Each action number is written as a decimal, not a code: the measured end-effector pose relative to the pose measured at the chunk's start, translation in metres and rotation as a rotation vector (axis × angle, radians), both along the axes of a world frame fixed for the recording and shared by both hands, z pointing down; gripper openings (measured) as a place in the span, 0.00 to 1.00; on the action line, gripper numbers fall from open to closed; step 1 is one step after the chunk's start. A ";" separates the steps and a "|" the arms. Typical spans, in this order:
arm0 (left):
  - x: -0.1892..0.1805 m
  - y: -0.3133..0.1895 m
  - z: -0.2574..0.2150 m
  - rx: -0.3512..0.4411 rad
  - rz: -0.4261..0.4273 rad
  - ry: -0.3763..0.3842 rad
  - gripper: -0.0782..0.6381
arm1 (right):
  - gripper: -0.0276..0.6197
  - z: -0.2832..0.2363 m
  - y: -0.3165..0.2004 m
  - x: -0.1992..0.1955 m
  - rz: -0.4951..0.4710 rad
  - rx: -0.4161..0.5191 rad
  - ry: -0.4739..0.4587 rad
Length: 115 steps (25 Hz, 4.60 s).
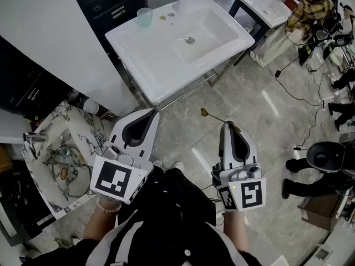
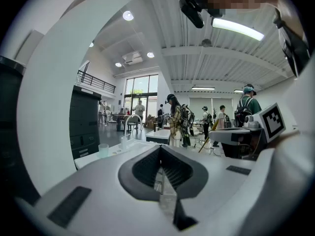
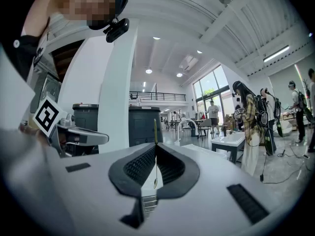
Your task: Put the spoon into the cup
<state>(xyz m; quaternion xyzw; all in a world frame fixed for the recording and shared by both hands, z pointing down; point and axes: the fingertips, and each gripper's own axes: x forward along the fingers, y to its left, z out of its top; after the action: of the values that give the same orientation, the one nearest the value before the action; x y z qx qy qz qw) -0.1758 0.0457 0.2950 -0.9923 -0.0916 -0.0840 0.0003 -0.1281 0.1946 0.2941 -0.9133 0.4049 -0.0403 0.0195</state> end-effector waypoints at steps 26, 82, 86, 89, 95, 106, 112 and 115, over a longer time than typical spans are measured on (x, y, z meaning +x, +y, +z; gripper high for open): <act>-0.007 0.055 -0.009 0.014 -0.006 0.025 0.11 | 0.05 -0.007 0.062 0.004 0.046 0.064 -0.012; 0.185 -0.006 -0.004 -0.034 -0.135 0.075 0.11 | 0.05 0.000 -0.016 0.193 -0.139 0.005 -0.005; 0.203 -0.024 -0.005 -0.034 -0.149 0.080 0.11 | 0.05 0.000 -0.035 0.211 -0.156 0.003 -0.001; 0.213 -0.037 -0.006 -0.029 -0.163 0.091 0.11 | 0.05 -0.001 -0.048 0.222 -0.170 0.005 0.007; 0.225 -0.059 -0.007 -0.021 -0.193 0.098 0.11 | 0.05 -0.003 -0.071 0.239 -0.200 0.012 0.018; 0.219 -0.081 -0.006 -0.030 -0.257 0.090 0.11 | 0.05 -0.001 -0.099 0.239 -0.272 0.003 0.005; 0.215 -0.094 -0.001 -0.031 -0.307 0.083 0.11 | 0.05 0.003 -0.115 0.243 -0.314 -0.003 -0.002; 0.216 -0.100 -0.001 -0.025 -0.336 0.085 0.11 | 0.05 0.003 -0.122 0.248 -0.339 -0.006 -0.001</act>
<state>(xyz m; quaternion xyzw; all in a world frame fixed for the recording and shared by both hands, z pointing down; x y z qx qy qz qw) 0.0403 -0.0547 0.2942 -0.9962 0.0747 -0.0396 -0.0223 0.1199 0.0723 0.2975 -0.8320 0.5529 -0.0446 0.0101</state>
